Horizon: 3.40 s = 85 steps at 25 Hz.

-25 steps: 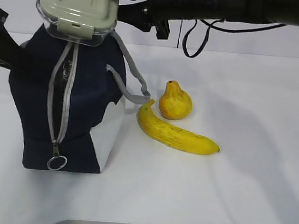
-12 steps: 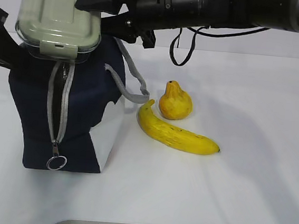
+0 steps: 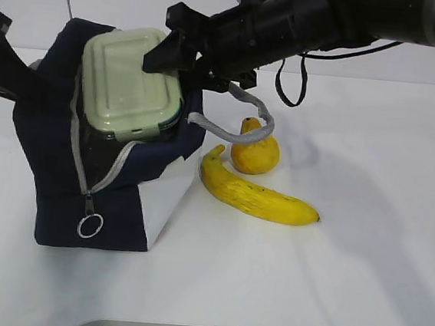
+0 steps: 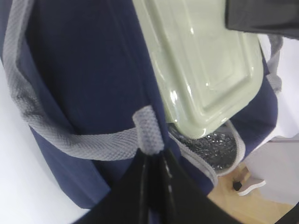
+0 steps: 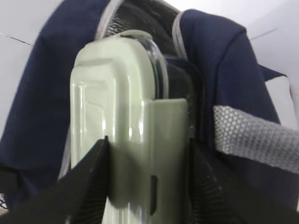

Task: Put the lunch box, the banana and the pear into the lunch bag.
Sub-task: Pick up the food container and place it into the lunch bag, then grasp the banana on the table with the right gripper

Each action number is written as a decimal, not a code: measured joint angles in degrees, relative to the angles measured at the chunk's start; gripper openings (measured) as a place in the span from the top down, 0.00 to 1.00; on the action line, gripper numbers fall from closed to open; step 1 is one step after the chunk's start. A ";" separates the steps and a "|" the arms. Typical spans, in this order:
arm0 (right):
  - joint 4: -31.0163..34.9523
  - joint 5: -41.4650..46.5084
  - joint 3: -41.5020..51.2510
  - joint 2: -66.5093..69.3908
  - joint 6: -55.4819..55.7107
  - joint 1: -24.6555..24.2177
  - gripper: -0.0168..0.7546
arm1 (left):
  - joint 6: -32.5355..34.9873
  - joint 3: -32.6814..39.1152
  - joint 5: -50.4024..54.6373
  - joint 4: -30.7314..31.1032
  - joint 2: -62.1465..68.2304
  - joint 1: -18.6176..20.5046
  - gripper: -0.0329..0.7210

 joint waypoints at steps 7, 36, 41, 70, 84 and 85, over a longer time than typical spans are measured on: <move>2.42 0.71 -0.35 2.64 2.57 0.80 0.50 | 0.00 0.00 0.12 -0.08 0.00 0.00 0.96; 12.96 -4.58 -1.16 15.32 2.95 1.41 0.50 | 0.00 0.00 0.22 -0.08 0.00 0.00 0.96; 12.96 -4.24 -1.16 15.32 3.08 1.41 0.45 | 0.00 0.00 0.42 -0.08 0.00 0.00 0.96; -30.38 24.46 -34.01 15.32 18.24 -0.49 0.32 | 0.00 0.00 1.45 0.04 0.00 0.00 0.96; -44.53 25.16 -21.50 1.42 18.76 -0.49 0.32 | 0.00 -0.36 1.87 2.38 -0.03 0.00 0.96; -46.06 25.27 -19.21 -0.67 18.27 -0.49 0.32 | 0.00 -0.36 1.87 2.65 -0.03 0.00 0.96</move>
